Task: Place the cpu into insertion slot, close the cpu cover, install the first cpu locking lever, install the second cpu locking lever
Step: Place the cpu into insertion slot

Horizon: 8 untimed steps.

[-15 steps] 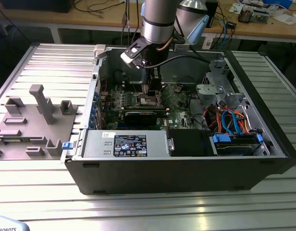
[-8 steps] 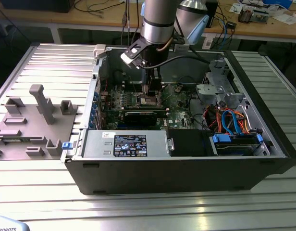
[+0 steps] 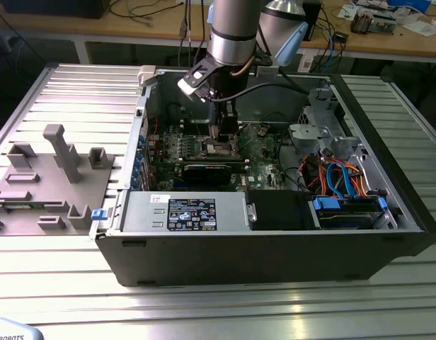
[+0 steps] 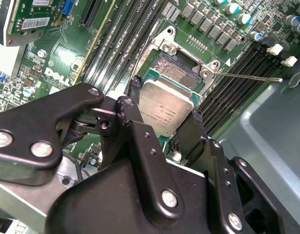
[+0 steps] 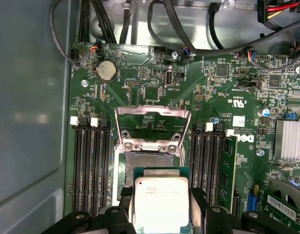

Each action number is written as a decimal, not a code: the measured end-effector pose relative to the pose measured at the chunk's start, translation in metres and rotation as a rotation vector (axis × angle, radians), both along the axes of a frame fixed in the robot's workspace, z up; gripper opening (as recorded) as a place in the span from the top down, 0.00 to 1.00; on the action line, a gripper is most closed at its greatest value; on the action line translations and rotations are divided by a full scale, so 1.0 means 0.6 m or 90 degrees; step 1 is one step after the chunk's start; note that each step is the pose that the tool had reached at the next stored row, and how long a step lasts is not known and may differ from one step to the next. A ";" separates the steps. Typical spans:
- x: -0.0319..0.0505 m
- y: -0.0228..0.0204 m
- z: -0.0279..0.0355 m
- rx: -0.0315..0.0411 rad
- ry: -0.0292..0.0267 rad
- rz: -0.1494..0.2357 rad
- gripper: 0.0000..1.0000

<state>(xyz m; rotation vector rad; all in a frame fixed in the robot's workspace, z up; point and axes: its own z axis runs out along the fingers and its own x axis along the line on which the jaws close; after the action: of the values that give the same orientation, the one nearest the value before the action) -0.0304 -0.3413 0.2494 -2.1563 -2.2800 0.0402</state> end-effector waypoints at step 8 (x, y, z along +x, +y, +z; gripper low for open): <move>0.000 0.0003 -0.003 0.0000 0.0000 0.000 0.45</move>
<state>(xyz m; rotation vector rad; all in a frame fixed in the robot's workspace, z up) -0.0304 -0.3412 0.2478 -2.1562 -2.2801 0.0402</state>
